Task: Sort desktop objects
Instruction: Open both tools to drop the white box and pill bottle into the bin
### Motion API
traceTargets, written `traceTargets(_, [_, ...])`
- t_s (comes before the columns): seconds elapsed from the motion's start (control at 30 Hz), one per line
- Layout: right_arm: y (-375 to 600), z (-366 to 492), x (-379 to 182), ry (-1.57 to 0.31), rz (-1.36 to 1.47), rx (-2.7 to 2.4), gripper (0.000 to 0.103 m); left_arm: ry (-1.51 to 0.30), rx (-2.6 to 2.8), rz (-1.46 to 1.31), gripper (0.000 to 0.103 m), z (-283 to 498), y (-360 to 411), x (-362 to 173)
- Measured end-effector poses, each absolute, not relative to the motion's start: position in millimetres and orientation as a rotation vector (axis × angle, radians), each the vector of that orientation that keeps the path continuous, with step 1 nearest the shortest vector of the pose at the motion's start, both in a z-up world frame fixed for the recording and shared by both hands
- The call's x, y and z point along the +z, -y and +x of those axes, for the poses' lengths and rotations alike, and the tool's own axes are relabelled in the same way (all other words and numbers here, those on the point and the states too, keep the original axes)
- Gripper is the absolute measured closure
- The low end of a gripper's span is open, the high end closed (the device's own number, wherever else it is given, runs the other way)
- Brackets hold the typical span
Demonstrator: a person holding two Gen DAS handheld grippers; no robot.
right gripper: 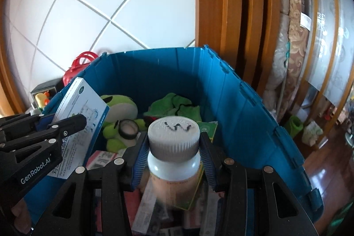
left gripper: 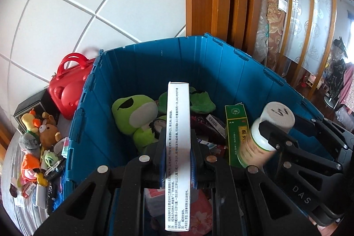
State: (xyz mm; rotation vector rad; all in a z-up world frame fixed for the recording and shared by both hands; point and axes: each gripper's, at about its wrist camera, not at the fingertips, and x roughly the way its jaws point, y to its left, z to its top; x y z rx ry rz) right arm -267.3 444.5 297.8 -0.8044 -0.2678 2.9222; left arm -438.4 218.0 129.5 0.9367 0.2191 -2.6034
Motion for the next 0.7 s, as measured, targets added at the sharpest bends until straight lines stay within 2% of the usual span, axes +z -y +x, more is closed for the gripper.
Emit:
traceTargets(0.6, [-442,-274,296,0.291,-0.869,2.908,0.058,-0.22,-2.56,1.054,0.085,-446,-215,118])
traceTargets(0.7, [-442,-275,296,0.278,-0.872,2.9,0.055,-0.208,-2.547,1.058,0.066,-446,-215,117])
